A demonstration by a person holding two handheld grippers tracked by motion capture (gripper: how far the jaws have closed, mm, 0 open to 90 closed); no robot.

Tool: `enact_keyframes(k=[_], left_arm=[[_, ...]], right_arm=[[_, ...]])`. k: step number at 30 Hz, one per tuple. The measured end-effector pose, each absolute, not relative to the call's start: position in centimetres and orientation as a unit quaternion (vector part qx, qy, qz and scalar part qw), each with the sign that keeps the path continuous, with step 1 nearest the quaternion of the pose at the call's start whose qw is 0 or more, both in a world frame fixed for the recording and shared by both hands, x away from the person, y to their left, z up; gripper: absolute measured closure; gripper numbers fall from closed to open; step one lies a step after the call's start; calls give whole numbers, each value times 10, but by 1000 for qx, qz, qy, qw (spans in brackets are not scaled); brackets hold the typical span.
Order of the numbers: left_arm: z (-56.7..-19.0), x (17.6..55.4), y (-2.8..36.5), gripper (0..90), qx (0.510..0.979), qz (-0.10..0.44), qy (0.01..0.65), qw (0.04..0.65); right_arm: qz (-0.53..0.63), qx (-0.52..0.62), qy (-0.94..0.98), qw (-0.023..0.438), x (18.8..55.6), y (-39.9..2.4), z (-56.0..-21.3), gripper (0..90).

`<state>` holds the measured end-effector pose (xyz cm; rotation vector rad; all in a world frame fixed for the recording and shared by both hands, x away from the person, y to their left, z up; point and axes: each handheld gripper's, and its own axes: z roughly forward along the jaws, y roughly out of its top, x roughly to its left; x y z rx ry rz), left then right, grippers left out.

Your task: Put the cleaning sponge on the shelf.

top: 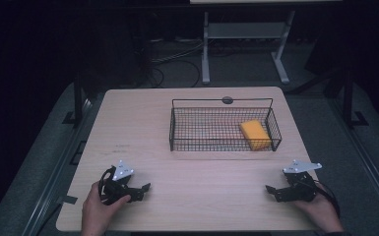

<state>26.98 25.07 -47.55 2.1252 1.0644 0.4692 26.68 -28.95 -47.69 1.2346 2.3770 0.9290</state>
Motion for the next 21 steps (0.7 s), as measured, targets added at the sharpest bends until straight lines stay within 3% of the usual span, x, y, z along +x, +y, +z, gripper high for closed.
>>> enact_keyframes(k=[7,21], left_arm=[[-475,270,251,128,821,181,411,352],[-475,270,251,128,821,181,411,352]], right_arm=[[347,423,821,160,265,-290,-483,26],[346,424,822,160,265,-290,-483,23]])
